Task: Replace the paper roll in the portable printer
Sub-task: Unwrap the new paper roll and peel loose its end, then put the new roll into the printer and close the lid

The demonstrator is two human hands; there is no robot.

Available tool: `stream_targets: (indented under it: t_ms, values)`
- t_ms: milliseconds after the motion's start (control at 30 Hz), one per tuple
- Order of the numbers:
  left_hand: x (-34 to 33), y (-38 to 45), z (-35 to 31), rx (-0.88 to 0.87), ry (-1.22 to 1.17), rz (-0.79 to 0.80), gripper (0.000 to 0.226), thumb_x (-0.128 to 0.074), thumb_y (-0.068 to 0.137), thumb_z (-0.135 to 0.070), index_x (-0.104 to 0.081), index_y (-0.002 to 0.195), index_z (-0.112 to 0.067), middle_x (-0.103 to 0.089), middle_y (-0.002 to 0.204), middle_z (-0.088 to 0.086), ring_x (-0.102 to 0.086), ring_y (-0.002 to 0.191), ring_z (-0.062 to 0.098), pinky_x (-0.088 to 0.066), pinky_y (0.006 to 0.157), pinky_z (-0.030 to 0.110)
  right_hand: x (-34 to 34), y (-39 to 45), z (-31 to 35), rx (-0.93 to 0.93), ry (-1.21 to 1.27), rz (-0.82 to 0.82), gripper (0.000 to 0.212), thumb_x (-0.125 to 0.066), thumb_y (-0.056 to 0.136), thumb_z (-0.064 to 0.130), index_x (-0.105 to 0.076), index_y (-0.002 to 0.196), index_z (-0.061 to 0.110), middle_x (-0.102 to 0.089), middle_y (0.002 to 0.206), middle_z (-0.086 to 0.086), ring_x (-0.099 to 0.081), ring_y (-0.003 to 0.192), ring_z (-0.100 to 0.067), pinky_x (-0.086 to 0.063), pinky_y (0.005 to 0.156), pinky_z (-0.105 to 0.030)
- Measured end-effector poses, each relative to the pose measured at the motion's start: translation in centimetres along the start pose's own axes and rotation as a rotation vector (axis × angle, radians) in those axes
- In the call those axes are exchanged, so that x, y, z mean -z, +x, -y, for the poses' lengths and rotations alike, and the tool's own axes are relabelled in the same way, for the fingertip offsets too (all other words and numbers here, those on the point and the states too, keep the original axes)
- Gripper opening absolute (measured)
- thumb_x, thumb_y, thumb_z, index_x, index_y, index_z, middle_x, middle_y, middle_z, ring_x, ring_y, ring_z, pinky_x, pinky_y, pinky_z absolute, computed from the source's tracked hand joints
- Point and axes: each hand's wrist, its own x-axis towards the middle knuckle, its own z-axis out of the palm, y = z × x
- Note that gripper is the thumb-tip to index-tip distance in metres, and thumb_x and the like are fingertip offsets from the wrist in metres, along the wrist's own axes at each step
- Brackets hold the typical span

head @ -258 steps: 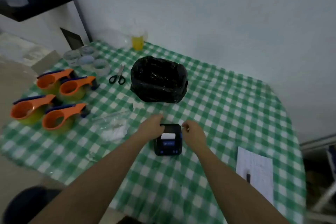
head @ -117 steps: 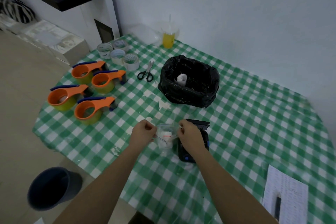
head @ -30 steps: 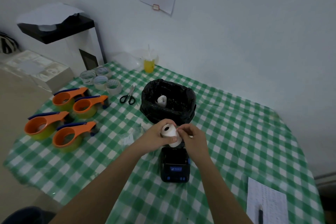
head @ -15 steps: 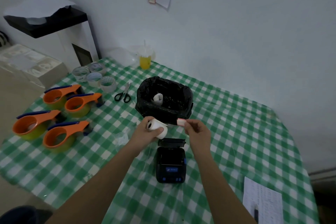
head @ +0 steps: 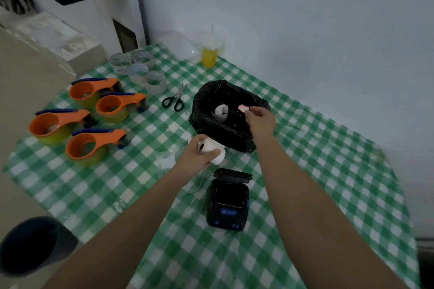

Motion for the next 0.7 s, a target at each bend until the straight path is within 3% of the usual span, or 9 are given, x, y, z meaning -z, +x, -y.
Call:
stream_targets:
  t_ms: [67, 167, 333, 500, 600, 700]
  values:
    - [0.0, 0.0, -0.3, -0.015, 0.003, 0.003, 0.044, -0.063, 0.086, -0.013, -0.043, 0.125, -0.016, -0.047, 0.126, 0.009, -0.056, 0.105, 0.023, -0.058, 0.059, 0.016, -0.1, 0.6, -0.6, -0.072, -0.048, 0.084, 0.037, -0.064, 0.085, 0.015, -0.058, 0.121, 0.005, -0.066, 0.114, -0.015, -0.064, 0.095, -0.024, -0.053, 0.091, -0.036]
    - [0.1, 0.0, -0.5, -0.019, -0.007, 0.004, 0.043, -0.063, 0.086, -0.015, -0.044, 0.124, -0.017, -0.048, 0.126, 0.010, -0.057, 0.105, 0.022, -0.058, 0.060, 0.015, 0.0, -0.8, -1.4, -0.063, -0.081, 0.136, 0.036, -0.059, 0.089, 0.015, -0.056, 0.124, 0.009, -0.060, 0.126, -0.011, -0.059, 0.111, -0.025, -0.047, 0.102, -0.042]
    - [0.0, -0.2, -0.3, -0.037, -0.012, 0.030, 0.041, -0.065, 0.085, -0.017, -0.045, 0.121, -0.019, -0.052, 0.121, 0.009, -0.060, 0.097, 0.016, -0.058, 0.074, 0.023, 1.5, -6.0, -1.8, 0.040, 0.048, 0.296, 0.018, -0.056, 0.091, 0.019, -0.067, 0.105, 0.017, -0.068, 0.103, -0.002, -0.064, 0.099, -0.018, -0.053, 0.095, -0.041]
    - [-0.4, -1.4, -0.5, -0.054, 0.068, 0.162, 0.031, -0.061, 0.088, -0.016, -0.047, 0.115, -0.022, -0.053, 0.108, 0.000, -0.060, 0.093, 0.011, -0.059, 0.069, 0.020, 4.4, -10.2, -2.6, 0.095, -0.023, 0.546, 0.029, -0.056, 0.092, 0.022, -0.062, 0.120, 0.018, -0.064, 0.118, 0.001, -0.059, 0.108, -0.011, -0.049, 0.098, -0.035]
    - [-0.8, -2.4, -0.5, -0.075, 0.161, 0.256, 0.033, -0.060, 0.088, -0.016, -0.046, 0.117, -0.022, -0.054, 0.108, 0.000, -0.060, 0.092, 0.010, -0.055, 0.059, 0.013, 5.5, -11.7, -3.8, 0.100, -0.004, 0.607, 0.024, -0.055, 0.092, 0.022, -0.063, 0.115, 0.024, -0.066, 0.116, -0.001, -0.063, 0.107, -0.017, -0.052, 0.095, -0.037]
    - [-1.0, -2.9, -0.2, -0.050, 0.259, 0.266, 0.050, -0.065, 0.084, -0.025, -0.041, 0.128, -0.025, -0.054, 0.119, 0.009, -0.060, 0.101, 0.019, -0.055, 0.069, 0.020, 6.2, -13.0, -4.9, 0.047, 0.105, 0.609, 0.020, -0.054, 0.093, 0.019, -0.066, 0.107, 0.025, -0.069, 0.110, -0.005, -0.066, 0.103, -0.020, -0.055, 0.091, -0.036]
